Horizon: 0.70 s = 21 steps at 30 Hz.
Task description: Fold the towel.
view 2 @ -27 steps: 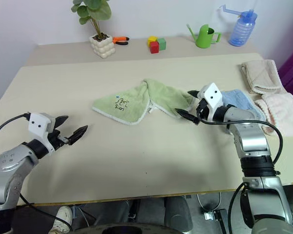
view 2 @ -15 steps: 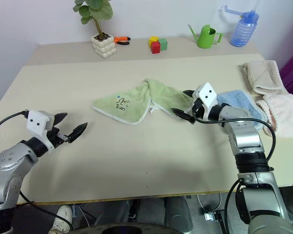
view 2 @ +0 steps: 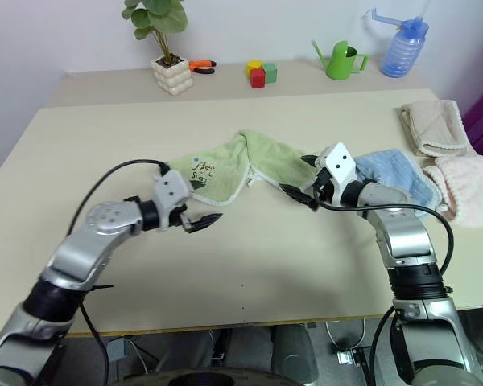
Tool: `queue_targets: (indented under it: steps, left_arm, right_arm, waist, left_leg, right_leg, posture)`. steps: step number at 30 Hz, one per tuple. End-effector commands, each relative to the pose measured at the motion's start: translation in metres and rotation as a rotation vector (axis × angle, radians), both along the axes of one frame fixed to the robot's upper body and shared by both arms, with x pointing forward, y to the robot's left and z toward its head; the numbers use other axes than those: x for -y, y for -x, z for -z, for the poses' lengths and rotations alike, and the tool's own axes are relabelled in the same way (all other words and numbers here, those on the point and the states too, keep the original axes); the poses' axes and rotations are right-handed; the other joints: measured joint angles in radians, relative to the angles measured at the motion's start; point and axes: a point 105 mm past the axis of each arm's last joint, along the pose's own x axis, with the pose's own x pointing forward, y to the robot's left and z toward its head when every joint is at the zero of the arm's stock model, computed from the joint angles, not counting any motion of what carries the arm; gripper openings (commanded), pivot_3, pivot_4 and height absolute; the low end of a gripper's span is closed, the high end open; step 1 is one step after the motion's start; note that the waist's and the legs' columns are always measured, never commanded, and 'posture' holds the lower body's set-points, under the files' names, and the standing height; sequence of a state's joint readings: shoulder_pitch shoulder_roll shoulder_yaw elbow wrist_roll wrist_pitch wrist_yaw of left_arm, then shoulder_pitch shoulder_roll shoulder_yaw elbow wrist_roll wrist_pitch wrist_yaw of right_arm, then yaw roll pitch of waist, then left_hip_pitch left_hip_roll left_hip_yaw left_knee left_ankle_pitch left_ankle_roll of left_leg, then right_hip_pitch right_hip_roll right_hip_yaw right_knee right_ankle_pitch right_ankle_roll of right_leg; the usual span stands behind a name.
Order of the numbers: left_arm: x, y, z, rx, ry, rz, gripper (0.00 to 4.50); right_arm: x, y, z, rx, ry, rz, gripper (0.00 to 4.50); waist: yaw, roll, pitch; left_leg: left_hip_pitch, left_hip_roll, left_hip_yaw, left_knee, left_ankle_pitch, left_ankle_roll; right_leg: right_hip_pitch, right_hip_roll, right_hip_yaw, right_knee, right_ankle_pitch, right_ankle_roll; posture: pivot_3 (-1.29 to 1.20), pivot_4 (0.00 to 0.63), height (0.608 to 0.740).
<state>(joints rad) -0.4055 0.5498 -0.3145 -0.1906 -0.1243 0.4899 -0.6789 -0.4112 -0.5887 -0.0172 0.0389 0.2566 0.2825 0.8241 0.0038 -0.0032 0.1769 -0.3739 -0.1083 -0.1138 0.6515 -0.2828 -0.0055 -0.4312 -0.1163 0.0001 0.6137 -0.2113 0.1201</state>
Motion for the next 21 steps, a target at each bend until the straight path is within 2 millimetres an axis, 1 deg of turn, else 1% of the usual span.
queue_targets:
  steps: [1,5,7,10,12,14,15,16,18,20,21]
  left_arm:
    - [0.005,-0.007,0.006,0.035,-0.071,-0.012,4.43]
    - [0.010,-0.011,0.012,0.006,-0.055,-0.042,4.43]
    - [0.012,-0.016,0.017,-0.010,-0.030,-0.085,4.43]
    - [0.009,-0.021,0.023,-0.010,-0.024,-0.127,4.43]
    - [0.005,-0.025,0.026,-0.004,-0.026,-0.155,3.93]
    - [0.000,-0.029,0.026,0.009,-0.026,-0.180,3.15]
    - [-0.002,-0.031,0.025,0.012,-0.019,-0.191,2.70]
    - [-0.004,-0.032,0.024,0.016,-0.012,-0.201,2.11]
    - [-0.007,-0.034,0.023,0.023,-0.006,-0.210,1.14]
    - [-0.011,-0.035,0.021,0.034,-0.007,-0.219,0.06]
    - [-0.015,-0.036,0.020,0.040,-0.004,-0.228,0.02]
  right_arm:
    - [-0.004,0.002,-0.014,0.069,-0.012,0.008,4.50]
    - [-0.004,0.002,-0.015,0.082,-0.021,0.022,4.50]
    - [-0.005,0.002,-0.017,0.089,-0.025,0.026,4.50]
    - [-0.010,0.004,-0.021,0.101,-0.038,0.027,4.50]
    - [-0.010,0.005,-0.020,0.100,-0.039,0.036,4.50]
    - [-0.009,0.007,-0.019,0.097,-0.037,0.038,4.50]
    - [-0.009,0.008,-0.019,0.095,-0.035,0.037,4.50]
    - [-0.008,0.008,-0.018,0.093,-0.033,0.035,4.50]
    - [-0.007,0.009,-0.018,0.091,-0.031,0.034,4.50]
    - [-0.007,0.010,-0.017,0.087,-0.028,0.030,4.50]
    - [-0.007,0.012,-0.016,0.080,-0.024,0.023,4.50]
  waist:
    - [0.000,0.000,0.000]
    - [0.007,0.000,0.000]
    - [0.010,0.000,0.000]
    - [0.011,0.000,0.000]
    - [0.010,0.000,0.000]
    - [0.009,-0.001,-0.001]
    - [0.009,-0.001,-0.001]
    - [0.008,-0.001,-0.001]
    - [0.003,-0.001,-0.001]
    - [0.002,-0.001,-0.001]
    - [0.002,-0.001,-0.001]
  left_leg:
    - [0.000,0.000,0.000,0.000,0.000,0.000]
    - [0.000,0.000,0.000,0.000,0.000,0.000]
    - [0.000,0.000,0.000,0.001,0.000,0.000]
    - [0.000,-0.001,-0.001,0.002,0.000,0.000]
    - [0.000,-0.001,-0.001,0.002,0.000,0.000]
    - [0.001,-0.001,-0.001,0.002,0.000,0.000]
    - [0.001,-0.001,-0.001,0.002,0.000,0.000]
    - [0.001,-0.001,-0.001,0.002,0.000,0.000]
    - [0.001,0.000,-0.001,0.002,0.000,0.000]
    - [0.001,0.000,-0.001,0.002,0.000,0.000]
    - [0.001,0.000,-0.001,0.002,0.000,0.000]
  right_leg:
    - [0.000,0.000,0.000,0.000,0.000,0.000]
    - [0.000,0.000,0.000,0.000,0.000,0.000]
    - [0.000,0.000,0.000,0.000,0.000,0.000]
    - [0.002,-0.001,0.000,0.000,0.000,0.000]
    - [0.002,-0.001,0.000,0.000,0.000,0.001]
    - [0.002,0.000,0.000,0.000,0.000,0.001]
    - [0.002,0.000,0.000,0.001,0.000,0.001]
    - [0.002,0.000,0.000,0.001,0.000,0.001]
    - [0.002,0.000,0.000,0.001,0.000,0.001]
    - [0.002,0.000,0.000,0.001,0.000,0.001]
    - [0.002,0.001,0.000,0.001,0.000,0.001]
  posture:
    - [0.00,0.150,0.732]
    - [0.00,0.150,0.732]
    - [0.00,0.150,0.732]
    - [0.00,0.150,0.732]
    - [0.00,0.150,0.732]
    - [0.00,0.150,0.732]
    - [0.00,0.150,0.732]
    - [0.00,0.150,0.732]
    - [0.00,0.150,0.732]
    - [0.00,0.150,0.732]
    - [0.00,0.150,0.732]
